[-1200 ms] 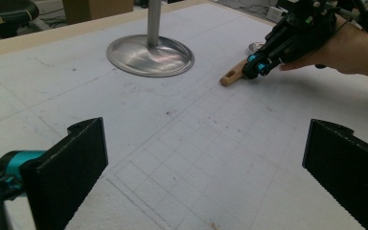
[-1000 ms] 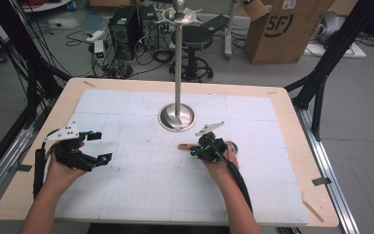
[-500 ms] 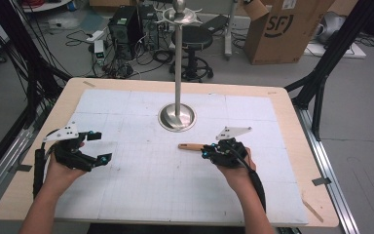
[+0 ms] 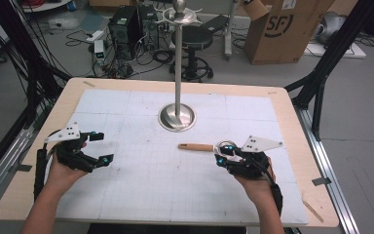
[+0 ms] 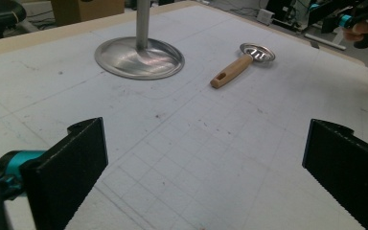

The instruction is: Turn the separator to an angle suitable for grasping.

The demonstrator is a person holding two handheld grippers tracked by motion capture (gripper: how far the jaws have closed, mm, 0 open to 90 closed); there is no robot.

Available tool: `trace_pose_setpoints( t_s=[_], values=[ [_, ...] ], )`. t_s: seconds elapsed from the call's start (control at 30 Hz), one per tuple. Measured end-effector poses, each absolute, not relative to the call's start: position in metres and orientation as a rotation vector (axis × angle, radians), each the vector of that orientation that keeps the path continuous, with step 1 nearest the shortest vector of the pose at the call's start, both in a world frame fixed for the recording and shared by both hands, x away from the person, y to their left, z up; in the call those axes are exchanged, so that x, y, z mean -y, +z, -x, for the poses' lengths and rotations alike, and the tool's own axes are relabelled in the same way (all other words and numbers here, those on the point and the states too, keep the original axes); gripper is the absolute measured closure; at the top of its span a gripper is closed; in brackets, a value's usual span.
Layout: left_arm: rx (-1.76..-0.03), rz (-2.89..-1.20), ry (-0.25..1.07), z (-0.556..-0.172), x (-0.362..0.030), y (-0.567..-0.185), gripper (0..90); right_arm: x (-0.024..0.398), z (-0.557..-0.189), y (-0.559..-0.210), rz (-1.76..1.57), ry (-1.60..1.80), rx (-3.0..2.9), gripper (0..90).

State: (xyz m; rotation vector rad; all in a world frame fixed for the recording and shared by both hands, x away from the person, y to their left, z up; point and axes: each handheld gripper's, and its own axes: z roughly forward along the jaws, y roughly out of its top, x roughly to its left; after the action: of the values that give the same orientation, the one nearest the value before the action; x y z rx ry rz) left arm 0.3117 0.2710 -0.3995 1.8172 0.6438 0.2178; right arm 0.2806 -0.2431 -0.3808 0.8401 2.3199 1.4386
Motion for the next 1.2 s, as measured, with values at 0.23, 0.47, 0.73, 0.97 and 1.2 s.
trace_pose_setpoints(
  t_s=[0.23,0.47,0.73,0.97,1.2],
  values=[
    [-0.641,-1.805,0.217,-0.31,-0.273,-0.398,2.2,0.248,-0.28,-0.38,-0.83,1.493,-2.275,47.9],
    [-0.635,-1.812,0.218,-0.311,-0.273,-0.398,2.2,0.252,-0.281,-0.383,-0.871,1.508,-2.229,38.2],
    [-0.625,-1.814,0.213,-0.311,-0.272,-0.398,2.2,0.256,-0.285,-0.387,-0.932,1.516,-2.186,23.8],
    [-0.615,-1.821,0.208,-0.311,-0.272,-0.399,2.2,0.256,-0.288,-0.389,-0.944,1.527,-2.195,15.9],
    [-0.603,-1.832,0.208,-0.309,-0.27,-0.399,2.2,0.254,-0.291,-0.39,-0.935,1.518,-2.202,15.2]
  ],
)
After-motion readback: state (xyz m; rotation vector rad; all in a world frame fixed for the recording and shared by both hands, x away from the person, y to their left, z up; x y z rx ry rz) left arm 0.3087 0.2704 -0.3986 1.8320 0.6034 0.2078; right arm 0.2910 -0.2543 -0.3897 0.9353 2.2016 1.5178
